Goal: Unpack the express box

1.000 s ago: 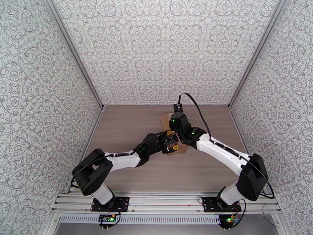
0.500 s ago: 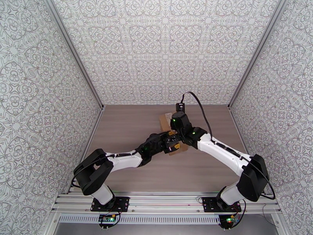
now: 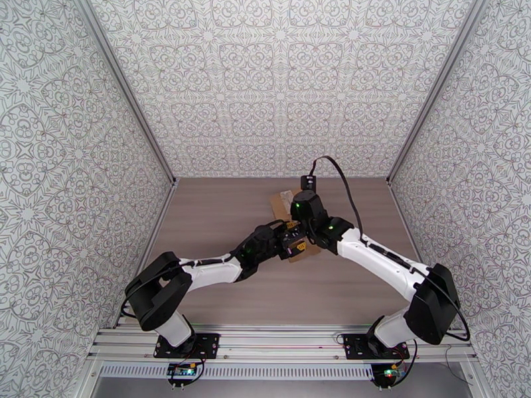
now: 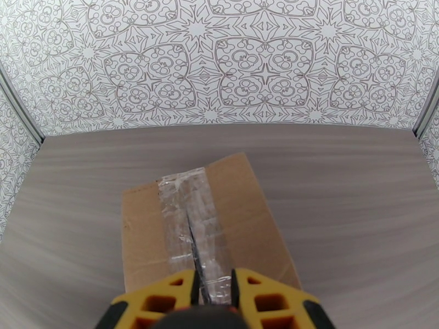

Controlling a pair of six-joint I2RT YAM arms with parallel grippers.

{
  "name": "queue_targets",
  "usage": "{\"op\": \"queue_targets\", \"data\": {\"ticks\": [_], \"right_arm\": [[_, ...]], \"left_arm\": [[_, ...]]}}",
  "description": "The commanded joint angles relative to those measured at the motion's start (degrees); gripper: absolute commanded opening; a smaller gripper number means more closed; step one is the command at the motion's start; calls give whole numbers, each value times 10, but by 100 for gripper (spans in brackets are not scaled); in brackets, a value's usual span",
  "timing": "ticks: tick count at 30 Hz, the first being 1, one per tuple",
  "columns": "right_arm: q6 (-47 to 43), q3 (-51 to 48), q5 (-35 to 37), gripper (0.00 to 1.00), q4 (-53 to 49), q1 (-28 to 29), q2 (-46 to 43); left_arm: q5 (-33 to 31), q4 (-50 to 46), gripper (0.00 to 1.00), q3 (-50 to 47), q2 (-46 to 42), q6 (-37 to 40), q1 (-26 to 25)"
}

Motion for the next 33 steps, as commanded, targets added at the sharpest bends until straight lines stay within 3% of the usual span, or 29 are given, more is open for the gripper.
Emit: {"op": "queue_targets", "data": {"ticks": [1,17,24,33], "right_arm": [[24,-24,-28,0,-85,13,-34],[26,-41,-30,0,-95,13,-58],[-9,-17,-27,0,-72,7,-46],[-40,49,-34,0,-125,2,-5]], "left_arm": [[-118,-16,67,27,18,-25,22],[-151,-69,65,42,-2,-70,34],[-93,-38,67,11,-25,-52,28],[-48,-45,68,-11,-45,-34,26]]}}
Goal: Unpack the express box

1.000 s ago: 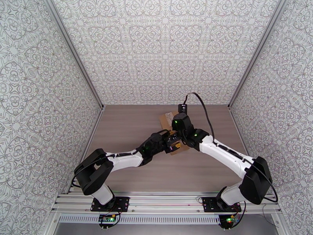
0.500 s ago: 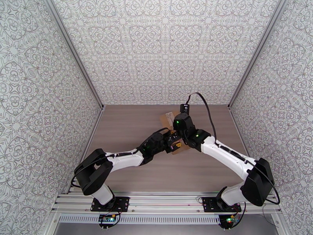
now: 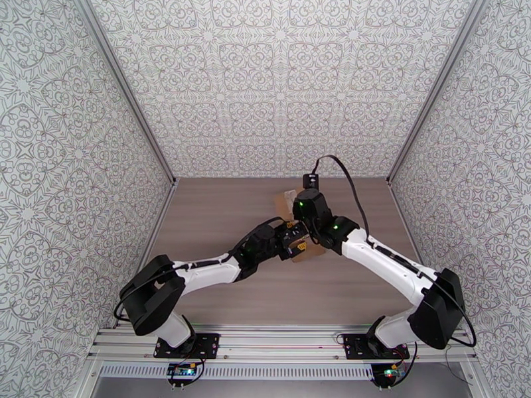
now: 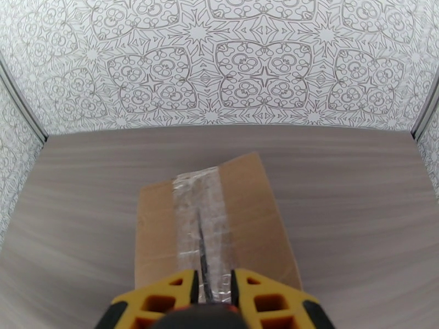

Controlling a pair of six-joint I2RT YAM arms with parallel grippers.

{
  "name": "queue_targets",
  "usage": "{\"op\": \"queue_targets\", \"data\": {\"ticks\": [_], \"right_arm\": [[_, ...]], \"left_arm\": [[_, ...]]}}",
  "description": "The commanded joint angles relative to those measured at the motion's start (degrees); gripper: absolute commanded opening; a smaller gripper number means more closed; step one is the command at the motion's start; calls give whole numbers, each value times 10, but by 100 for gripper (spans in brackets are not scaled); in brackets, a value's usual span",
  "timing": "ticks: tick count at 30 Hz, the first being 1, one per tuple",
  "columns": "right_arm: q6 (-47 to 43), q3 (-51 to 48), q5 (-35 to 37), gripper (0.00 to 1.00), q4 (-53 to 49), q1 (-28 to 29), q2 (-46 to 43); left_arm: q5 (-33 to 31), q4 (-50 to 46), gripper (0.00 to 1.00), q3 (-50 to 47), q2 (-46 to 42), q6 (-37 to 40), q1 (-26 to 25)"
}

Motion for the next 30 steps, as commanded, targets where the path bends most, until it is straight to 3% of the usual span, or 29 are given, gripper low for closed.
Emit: {"op": "queue_targets", "data": {"ticks": [1,9,18,24,30], "right_arm": [[-11,12,-24,0,-77,5,1],[11,-23,-34,0,-63,-3,-7],[14,-17,-23,0,-78,-3,-7],[26,8,-12,0,-109,-2,-2],[85,23,-2,0,-145,-2,6]], "left_arm": [[-42,15,69,-20,-14,-12,33],[23,119,77,-63,-4,-19,46],[199,276,75,-92,37,-102,94],[223,256,71,-84,39,-101,92],[187,253,70,-78,44,-97,72]]}}
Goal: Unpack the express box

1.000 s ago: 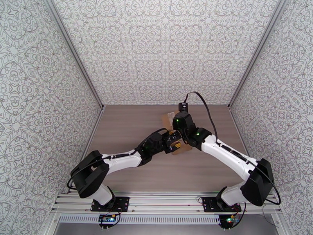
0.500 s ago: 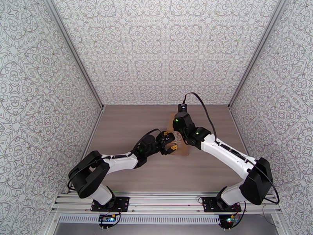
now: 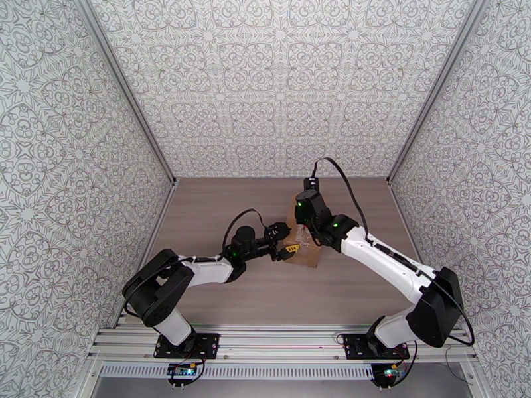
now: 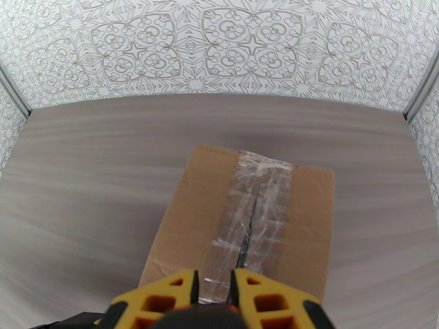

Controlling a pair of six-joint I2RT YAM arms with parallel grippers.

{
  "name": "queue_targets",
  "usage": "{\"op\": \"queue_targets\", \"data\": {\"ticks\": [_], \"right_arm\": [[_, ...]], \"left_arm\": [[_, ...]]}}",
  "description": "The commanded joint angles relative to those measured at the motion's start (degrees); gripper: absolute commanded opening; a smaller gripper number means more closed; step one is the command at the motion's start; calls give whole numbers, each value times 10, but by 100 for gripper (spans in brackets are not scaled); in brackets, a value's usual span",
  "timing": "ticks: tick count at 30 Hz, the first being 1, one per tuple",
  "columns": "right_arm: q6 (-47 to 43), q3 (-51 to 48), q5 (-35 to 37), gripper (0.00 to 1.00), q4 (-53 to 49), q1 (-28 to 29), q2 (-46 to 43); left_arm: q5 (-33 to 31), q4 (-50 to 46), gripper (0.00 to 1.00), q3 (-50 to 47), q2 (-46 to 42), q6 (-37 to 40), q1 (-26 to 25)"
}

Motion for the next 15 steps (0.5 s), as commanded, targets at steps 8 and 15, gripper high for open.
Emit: {"op": "queue_targets", "data": {"ticks": [8,15], "right_arm": [[123,66,10,0,-140,3,18],[152,99,8,0,-192,5,35]], "left_arm": [[-66,-10,69,24,11,10,-41],[-114,-21,69,29,18,27,-63]]}}
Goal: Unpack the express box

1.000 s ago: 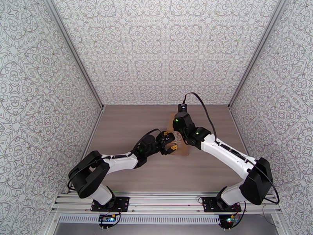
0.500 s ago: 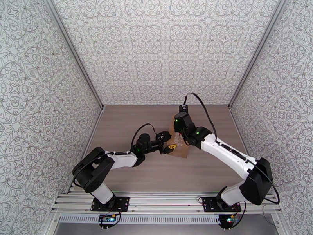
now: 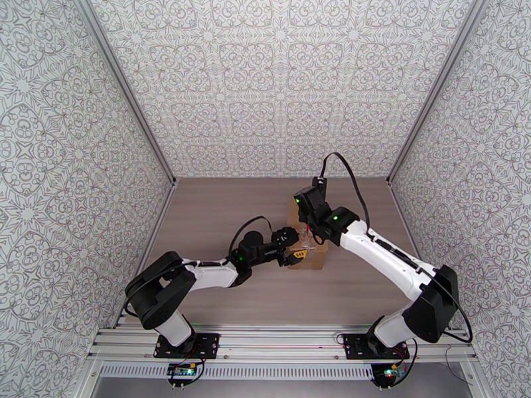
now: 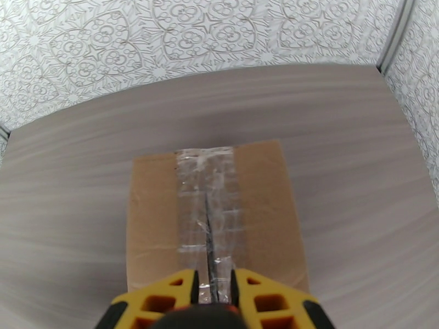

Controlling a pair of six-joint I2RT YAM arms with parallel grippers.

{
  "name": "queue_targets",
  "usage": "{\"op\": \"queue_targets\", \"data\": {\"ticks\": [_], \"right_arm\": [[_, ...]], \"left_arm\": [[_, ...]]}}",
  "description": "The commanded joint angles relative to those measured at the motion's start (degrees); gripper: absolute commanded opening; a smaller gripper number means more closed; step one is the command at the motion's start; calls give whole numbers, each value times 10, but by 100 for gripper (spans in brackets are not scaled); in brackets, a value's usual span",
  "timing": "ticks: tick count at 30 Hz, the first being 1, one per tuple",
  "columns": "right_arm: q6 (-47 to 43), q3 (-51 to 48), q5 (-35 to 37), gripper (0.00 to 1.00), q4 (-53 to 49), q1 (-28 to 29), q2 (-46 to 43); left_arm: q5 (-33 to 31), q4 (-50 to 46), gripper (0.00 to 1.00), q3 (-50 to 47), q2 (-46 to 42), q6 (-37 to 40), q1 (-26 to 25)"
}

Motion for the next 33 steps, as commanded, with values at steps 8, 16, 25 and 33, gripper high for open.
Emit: {"op": "queue_targets", "data": {"ticks": [8,16,25,33], "right_arm": [[29,28,-16,0,-73,22,3],[12,-17,-31,0,-38,30,-26],[1,-50,-54,0,-31,30,-51],[5,-67,-64,0,-42,30,-70]], "left_arm": [[-124,-12,66,24,25,7,-10],[-178,-26,64,35,34,0,-15],[-220,-35,63,45,38,-9,-12],[-241,-40,62,50,38,-19,-8]]}}
